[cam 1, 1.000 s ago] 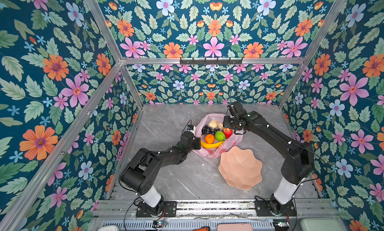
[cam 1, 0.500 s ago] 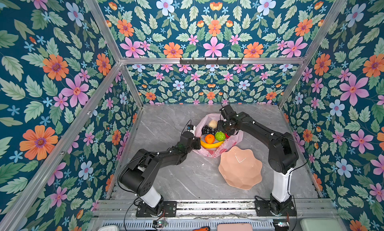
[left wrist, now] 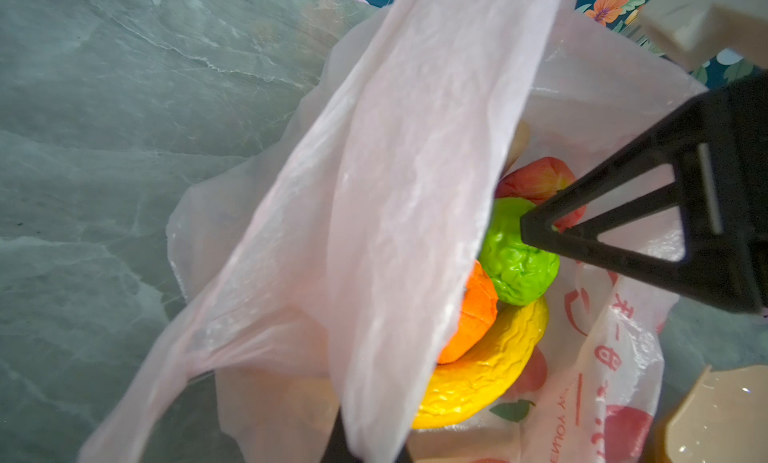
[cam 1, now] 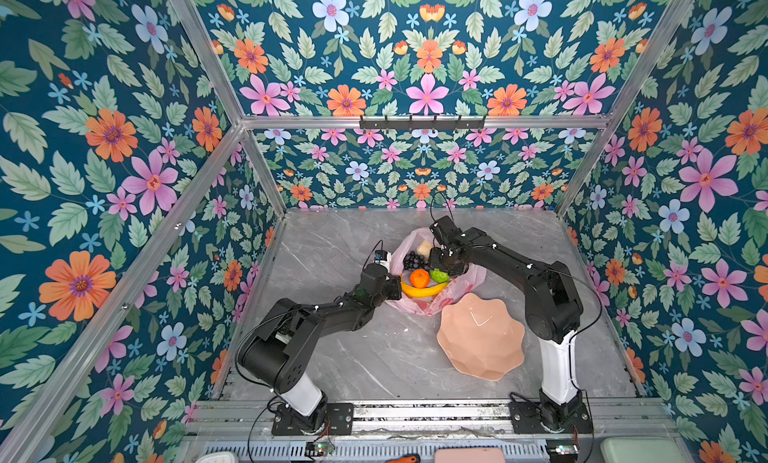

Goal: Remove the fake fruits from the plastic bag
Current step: 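Lower the right gripper into the bag toward the green pear, then grasp the green pear with the right gripper and lift it from the bag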

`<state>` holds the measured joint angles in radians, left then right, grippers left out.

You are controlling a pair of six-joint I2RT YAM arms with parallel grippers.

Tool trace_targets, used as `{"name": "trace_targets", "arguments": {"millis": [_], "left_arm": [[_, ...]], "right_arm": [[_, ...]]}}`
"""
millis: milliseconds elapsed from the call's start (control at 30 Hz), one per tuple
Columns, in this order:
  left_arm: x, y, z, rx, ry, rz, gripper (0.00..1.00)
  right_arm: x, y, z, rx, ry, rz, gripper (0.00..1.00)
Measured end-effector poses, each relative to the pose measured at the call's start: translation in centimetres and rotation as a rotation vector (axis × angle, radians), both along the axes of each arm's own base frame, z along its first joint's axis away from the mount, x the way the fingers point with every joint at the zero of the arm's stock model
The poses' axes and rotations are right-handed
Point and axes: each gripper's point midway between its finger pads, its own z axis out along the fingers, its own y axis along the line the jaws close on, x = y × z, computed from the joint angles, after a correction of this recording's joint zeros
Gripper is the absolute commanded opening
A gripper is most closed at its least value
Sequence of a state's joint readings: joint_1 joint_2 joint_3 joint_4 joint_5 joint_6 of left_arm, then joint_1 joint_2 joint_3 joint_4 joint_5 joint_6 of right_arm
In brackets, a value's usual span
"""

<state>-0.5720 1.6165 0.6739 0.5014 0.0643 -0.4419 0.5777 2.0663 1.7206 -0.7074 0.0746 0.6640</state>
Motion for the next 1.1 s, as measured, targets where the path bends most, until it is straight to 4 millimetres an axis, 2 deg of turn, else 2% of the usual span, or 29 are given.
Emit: {"name": "trace_targets", "arguments": {"millis": [133, 267, 667, 1100], "left_arm": [[0.0, 0.0, 0.0, 0.000, 0.000, 0.000, 0.00], [0.0, 0.0, 0.0, 0.000, 0.000, 0.000, 0.00], [0.0, 0.0, 0.0, 0.002, -0.001, -0.002, 0.00], [0.1, -0.1, 0.0, 0.002, -0.003, -0.002, 0.00]], "right_arm": [[0.2, 0.8, 0.5, -0.069, -0.034, 0.026, 0.66], [0.2, 1.0, 0.2, -0.137, -0.042, 0.046, 0.66], [0.3, 0.1, -2.2, -0.229, 0.001, 0.056, 0.66], [0.3, -0.3, -3.2, -0.267, 0.021, 0.056, 0.74]]}}
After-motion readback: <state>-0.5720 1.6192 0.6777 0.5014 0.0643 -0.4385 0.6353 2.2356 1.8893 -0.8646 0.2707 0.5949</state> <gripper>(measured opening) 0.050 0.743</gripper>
